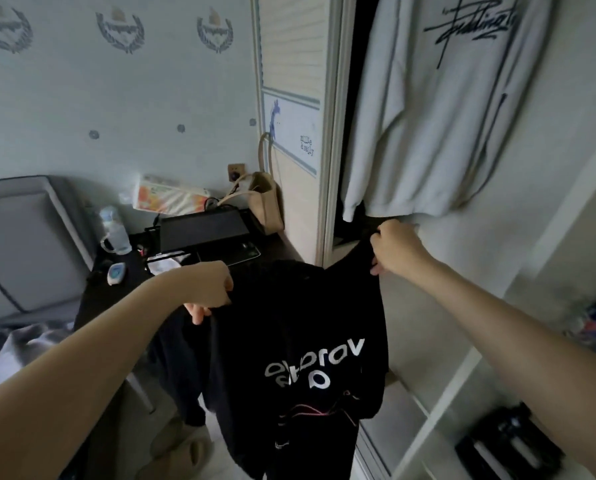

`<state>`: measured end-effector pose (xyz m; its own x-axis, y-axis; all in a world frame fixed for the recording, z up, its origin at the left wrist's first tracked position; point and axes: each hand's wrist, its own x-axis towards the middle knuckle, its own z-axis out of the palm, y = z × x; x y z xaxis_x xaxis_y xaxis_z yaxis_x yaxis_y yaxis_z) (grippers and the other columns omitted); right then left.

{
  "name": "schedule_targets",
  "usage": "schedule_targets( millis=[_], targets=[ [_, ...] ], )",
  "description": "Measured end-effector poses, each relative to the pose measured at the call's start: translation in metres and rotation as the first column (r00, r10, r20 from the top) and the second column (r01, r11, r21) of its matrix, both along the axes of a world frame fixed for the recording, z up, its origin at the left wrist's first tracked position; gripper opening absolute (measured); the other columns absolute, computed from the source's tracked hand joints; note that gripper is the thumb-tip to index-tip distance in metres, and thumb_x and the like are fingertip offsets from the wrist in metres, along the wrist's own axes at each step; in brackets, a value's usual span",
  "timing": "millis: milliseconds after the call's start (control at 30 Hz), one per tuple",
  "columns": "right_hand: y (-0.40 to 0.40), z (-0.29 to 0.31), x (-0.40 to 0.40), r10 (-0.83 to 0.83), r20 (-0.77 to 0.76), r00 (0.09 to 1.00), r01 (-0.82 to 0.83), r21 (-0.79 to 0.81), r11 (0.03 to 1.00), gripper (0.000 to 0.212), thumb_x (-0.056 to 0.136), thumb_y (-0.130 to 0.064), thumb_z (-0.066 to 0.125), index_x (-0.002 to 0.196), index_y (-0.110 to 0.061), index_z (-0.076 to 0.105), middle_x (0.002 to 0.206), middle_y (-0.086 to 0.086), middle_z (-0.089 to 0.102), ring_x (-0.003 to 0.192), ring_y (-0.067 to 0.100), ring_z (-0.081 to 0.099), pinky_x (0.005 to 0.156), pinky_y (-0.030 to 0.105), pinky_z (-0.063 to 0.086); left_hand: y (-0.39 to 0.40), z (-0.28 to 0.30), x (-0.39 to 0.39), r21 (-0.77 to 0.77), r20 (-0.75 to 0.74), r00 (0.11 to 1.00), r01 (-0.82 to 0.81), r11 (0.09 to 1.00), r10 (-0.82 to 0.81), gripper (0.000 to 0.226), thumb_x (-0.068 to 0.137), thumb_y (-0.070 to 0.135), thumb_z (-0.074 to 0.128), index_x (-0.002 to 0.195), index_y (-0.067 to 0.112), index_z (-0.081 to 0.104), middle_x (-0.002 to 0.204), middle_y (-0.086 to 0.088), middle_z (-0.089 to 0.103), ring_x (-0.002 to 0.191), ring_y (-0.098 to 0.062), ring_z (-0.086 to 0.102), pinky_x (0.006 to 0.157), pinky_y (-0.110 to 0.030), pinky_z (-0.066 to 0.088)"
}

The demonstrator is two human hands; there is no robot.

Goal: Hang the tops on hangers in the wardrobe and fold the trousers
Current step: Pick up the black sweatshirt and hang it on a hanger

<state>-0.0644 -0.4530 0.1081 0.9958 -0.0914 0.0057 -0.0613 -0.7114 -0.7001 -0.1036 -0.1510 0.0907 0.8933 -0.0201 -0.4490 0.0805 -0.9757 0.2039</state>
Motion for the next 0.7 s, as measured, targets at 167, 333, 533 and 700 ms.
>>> schedule_targets(
  millis=[167, 333, 533, 700],
  targets=[
    [-0.012, -0.001, 0.007, 0.008, -0.178, 0.984, 0.101, 0.595, 0.797, 0.03, 0.097, -0.001, 0.029, 0.108, -0.004, 0.056, 0.099, 0.021, 0.061, 0.079, 0.032, 0.066, 0.063, 0.038, 0.056, -0.034, -0.003, 0.033, 0.039, -0.068, 0.992, 0.113, 0.993, -0.111, 0.016, 0.09, 0.008, 0.043, 0.078, 0.006, 0.053, 0.038, -0.003, 0.058, 0.034, -0.013, 0.057, 0.041, -0.021, 0.047],
    [-0.023, -0.002, 0.034, -0.073, -0.115, 0.991, 0.129, 0.601, 0.789, 0.021, 0.098, -0.015, 0.039, 0.098, -0.014, 0.06, 0.091, 0.012, 0.062, 0.08, 0.024, 0.063, 0.072, 0.035, 0.052, -0.048, -0.011, 0.069, 0.019, -0.263, 0.948, 0.191, 0.981, -0.179, 0.027, 0.092, 0.017, 0.042, 0.079, 0.007, 0.063, 0.048, 0.001, 0.064, 0.043, -0.009, 0.062, 0.05, -0.019, 0.05],
    [-0.002, 0.012, 0.081, 0.07, 0.113, 0.991, -0.087, 0.15, 0.985, 0.007, 0.086, -0.014, 0.057, 0.088, -0.019, 0.061, 0.085, 0.004, 0.066, 0.073, 0.012, 0.061, 0.065, 0.021, 0.046, -0.095, -0.009, 0.138, -0.31, 0.077, 0.868, 0.488, 0.816, -0.49, 0.042, 0.08, 0.052, 0.069, 0.111, 0.026, 0.057, 0.097, 0.008, 0.069, 0.075, -0.007, 0.067, 0.081, -0.026, 0.054],
    [0.002, 0.031, 0.124, 0.095, 0.126, 0.987, -0.1, 0.034, 0.994, 0.033, 0.076, 0.001, 0.059, 0.08, -0.028, 0.043, 0.095, 0.007, 0.064, 0.078, 0.017, 0.057, 0.063, 0.027, 0.045, -0.149, 0.029, 0.195, -0.498, 0.557, 0.768, 0.613, 0.614, -0.316, 0.02, 0.081, 0.036, 0.073, 0.08, 0.02, 0.06, 0.07, 0.003, 0.059, 0.068, -0.014, 0.057, 0.058, -0.022, 0.039]
  ],
)
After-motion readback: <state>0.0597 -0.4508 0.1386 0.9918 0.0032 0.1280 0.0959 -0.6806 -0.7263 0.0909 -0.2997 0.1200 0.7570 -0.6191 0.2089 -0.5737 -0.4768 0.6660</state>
